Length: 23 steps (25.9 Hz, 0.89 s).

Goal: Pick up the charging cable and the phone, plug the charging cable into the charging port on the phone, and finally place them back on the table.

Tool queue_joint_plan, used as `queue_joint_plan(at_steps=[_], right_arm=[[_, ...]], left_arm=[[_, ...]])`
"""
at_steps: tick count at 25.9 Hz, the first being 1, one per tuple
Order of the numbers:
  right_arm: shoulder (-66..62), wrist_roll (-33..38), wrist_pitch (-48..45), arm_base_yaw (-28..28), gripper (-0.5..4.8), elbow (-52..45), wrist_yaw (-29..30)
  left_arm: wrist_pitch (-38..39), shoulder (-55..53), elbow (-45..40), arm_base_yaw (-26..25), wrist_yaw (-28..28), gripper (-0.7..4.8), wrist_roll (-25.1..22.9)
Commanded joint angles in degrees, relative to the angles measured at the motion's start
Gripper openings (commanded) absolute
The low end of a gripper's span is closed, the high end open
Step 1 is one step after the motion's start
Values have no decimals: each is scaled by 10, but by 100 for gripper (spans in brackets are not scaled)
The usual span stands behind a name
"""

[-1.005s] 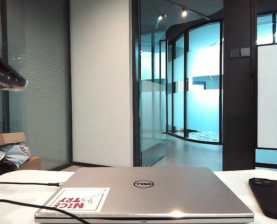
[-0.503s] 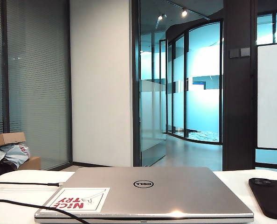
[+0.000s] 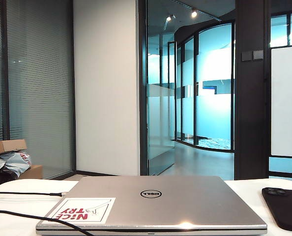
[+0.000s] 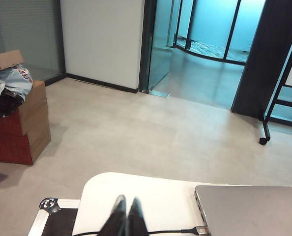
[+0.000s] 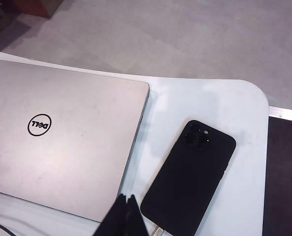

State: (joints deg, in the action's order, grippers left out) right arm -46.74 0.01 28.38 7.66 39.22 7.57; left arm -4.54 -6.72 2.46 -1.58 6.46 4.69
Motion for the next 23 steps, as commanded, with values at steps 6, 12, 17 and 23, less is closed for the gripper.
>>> queue_joint_plan(at_steps=[6, 12, 17, 23], right_arm=[[1, 0, -8, 0, -3, 1, 0], [2, 0, -8, 0, -3, 1, 0], [2, 0, -8, 0, -3, 1, 0], [2, 0, -8, 0, -3, 1, 0]], left_arm=[[15, 64, -23, 1, 2, -6, -21], [15, 64, -23, 28, 2, -6, -47], [15, 64, -23, 28, 2, -6, -41], [14, 64, -23, 28, 2, -5, -27]])
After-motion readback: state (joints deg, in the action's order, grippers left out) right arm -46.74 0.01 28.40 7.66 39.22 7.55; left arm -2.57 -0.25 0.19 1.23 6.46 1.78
